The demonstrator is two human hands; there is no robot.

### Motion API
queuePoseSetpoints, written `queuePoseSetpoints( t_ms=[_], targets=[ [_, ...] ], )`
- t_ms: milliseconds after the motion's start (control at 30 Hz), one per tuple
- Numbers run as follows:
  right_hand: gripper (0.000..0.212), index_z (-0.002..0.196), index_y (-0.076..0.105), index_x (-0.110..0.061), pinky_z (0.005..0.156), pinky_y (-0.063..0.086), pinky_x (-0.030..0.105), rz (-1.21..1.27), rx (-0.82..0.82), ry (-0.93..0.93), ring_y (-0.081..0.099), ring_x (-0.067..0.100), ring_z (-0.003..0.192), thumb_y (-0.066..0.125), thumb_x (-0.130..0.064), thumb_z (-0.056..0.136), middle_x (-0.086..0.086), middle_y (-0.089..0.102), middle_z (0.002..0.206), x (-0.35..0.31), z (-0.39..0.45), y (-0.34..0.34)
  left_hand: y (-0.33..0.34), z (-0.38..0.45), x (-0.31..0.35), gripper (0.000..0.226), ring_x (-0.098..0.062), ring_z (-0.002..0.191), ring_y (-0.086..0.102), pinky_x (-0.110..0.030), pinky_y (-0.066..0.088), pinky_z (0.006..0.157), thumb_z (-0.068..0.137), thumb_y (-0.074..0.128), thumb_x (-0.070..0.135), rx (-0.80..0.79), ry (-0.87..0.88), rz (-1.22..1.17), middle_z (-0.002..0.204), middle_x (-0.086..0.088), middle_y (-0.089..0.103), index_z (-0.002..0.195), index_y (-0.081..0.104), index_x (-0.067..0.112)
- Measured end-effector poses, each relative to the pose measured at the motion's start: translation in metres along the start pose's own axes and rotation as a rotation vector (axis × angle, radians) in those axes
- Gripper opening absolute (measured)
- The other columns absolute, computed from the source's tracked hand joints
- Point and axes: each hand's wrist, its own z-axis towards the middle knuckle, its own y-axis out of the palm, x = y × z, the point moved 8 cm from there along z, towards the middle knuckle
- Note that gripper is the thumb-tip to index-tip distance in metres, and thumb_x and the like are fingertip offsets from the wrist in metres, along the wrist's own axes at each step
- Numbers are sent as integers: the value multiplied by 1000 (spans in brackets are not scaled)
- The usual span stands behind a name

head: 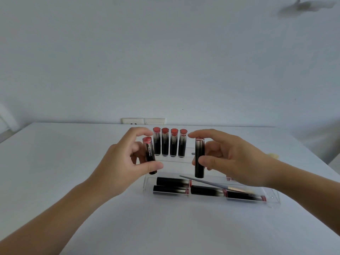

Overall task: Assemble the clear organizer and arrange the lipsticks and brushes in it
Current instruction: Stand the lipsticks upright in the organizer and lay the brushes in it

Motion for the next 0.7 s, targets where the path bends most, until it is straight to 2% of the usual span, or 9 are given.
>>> queuePoseSetpoints(
  t_ms=[100, 167, 233, 300, 367, 500, 567, 700],
  targets=[
    [47, 124, 52, -56, 58, 47, 12, -69, 100, -33, 65, 17, 75, 64, -20, 96, -4, 74, 86, -4, 5, -1, -3, -2, 5, 64, -10, 70, 55, -7, 40, 65, 67, 78, 68, 72, 116, 116, 76, 20, 68, 118, 39, 67],
    [47, 125, 51, -59, 70, 53, 27, -122, 155, -52, 66, 26, 77, 65, -25, 95, -6, 74, 88, -5, 8, -1, -4, -1, 9, 58, -5, 74, 57, -6, 40, 67, 69, 75, 66, 106, 167, 170, 85, 28, 65, 118, 44, 64],
    [48, 123, 54, -59, 75, 53, 30, -157, 216, -82, 68, 20, 73, 67, -24, 93, -11, 73, 92, -7, 11, 1, -4, -1, 11, 59, 0, 78, 59, -4, 41, 71, 72, 80, 57, 136, 197, 174, 92, 32, 63, 122, 49, 61],
    [49, 119, 60, -56, 69, 53, 20, -186, 269, -127, 70, 10, 73, 71, -18, 90, -19, 70, 100, -11, 14, 5, -4, -2, 11, 62, -2, 80, 61, -3, 41, 75, 74, 85, 46, 160, 220, 153, 95, 29, 64, 126, 53, 58],
    [46, 120, 65, -45, 69, 51, 15, -246, 309, -175, 68, 8, 75, 75, -15, 86, -21, 68, 104, -15, 15, 11, -3, -3, 13, 58, -2, 78, 62, -3, 41, 77, 74, 83, 35, 178, 273, 154, 95, 23, 65, 127, 61, 45],
    [40, 123, 67, -28, 72, 51, 23, -377, 356, -244, 61, 10, 73, 77, -16, 86, -14, 63, 91, -19, 16, 26, 0, -4, 16, 49, -2, 74, 63, -8, 46, 75, 74, 85, 18, 206, 385, 225, 94, 5, 70, 121, 72, 16],
    [38, 122, 67, -23, 71, 52, 29, -399, 373, -256, 60, 10, 71, 76, -18, 86, -11, 60, 89, -20, 17, 32, 1, -4, 15, 43, -4, 74, 63, -14, 50, 73, 78, 85, 18, 216, 409, 231, 92, -1, 71, 119, 73, 12],
    [38, 124, 65, -21, 67, 52, 35, -482, 383, -236, 59, 13, 67, 75, -26, 88, -7, 61, 92, -17, 22, 42, 2, -2, 8, 37, -4, 74, 63, -23, 52, 70, 78, 80, 16, 221, 424, 222, 91, -2, 72, 114, 75, 10]
  ],
)
